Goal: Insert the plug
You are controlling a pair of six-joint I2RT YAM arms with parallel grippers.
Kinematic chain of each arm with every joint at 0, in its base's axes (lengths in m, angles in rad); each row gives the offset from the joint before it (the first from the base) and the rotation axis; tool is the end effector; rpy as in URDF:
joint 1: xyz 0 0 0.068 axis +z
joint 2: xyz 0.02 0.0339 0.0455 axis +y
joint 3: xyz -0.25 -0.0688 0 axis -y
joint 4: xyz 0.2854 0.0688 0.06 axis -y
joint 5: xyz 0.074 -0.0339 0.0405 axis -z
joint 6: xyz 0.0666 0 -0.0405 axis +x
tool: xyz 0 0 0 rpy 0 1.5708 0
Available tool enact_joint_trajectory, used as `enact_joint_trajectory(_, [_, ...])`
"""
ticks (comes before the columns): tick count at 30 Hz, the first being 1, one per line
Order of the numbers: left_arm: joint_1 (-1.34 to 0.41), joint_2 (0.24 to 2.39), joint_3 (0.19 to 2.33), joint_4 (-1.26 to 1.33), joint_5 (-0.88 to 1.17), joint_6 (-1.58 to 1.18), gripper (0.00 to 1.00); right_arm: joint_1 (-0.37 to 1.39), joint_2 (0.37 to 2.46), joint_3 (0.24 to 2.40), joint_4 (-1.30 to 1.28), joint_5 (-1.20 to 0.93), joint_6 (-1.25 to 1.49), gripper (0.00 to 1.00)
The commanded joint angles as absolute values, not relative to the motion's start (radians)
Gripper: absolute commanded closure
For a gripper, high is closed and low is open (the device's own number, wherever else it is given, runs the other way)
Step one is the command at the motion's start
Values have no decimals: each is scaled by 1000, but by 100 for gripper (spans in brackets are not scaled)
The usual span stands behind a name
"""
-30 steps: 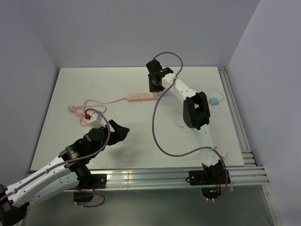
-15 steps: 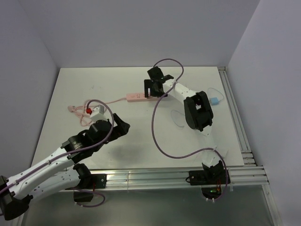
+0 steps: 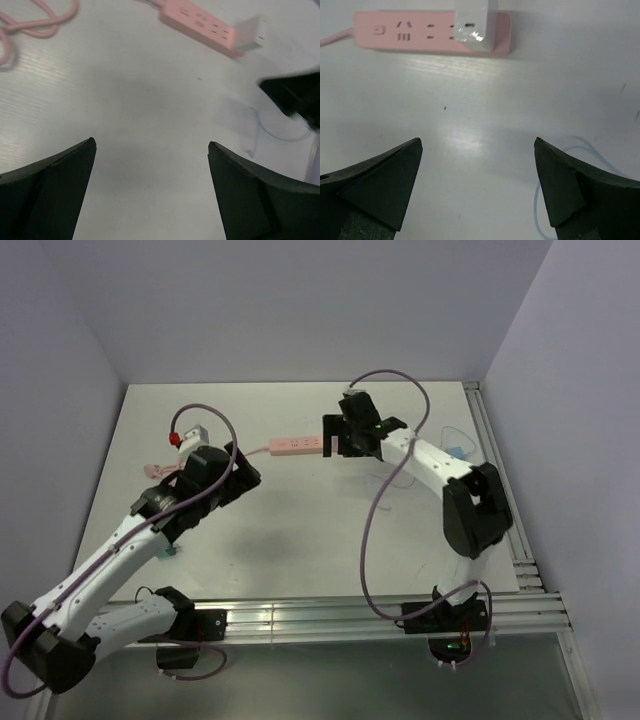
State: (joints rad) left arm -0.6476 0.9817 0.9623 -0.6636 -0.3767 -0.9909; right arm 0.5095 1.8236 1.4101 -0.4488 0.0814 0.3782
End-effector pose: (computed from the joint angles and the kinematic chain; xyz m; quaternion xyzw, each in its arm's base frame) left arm 0.2325 -0.1452 0.2900 -0.2308 0.8603 -0.1928 0.4116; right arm 0.4036 0.2193 0.1892 -0.0474 0.9360 0.1144 0.3294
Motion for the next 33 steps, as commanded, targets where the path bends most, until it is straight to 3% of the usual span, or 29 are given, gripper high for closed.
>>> enact_joint_trajectory(1, [-511, 1124, 1026, -803, -281, -919, 0, 546, 1639, 1277, -367, 69, 402, 0])
enact_joint_trajectory(7, [-391, 1324, 1140, -982, -463, -1043, 1, 601, 1462, 1151, -379, 72, 399, 0])
enact_joint_trajectory(12, [-331, 1189, 1066, -1025, -595, -1305, 1, 641, 1398, 1140, -440, 31, 384, 0])
enact_joint_trajectory(20, [-172, 1091, 975, -949, -555, -1287, 1, 733, 1390, 1117, -500, -24, 394, 1])
enact_joint_trajectory(29, [-156, 1193, 1011, -923, -494, -1255, 2, 749, 1477, 1233, -691, 110, 462, 2])
enact_joint_trajectory(33, [-156, 1299, 1049, -994, -473, -1283, 3, 750, 1412, 1288, -768, 132, 563, 2])
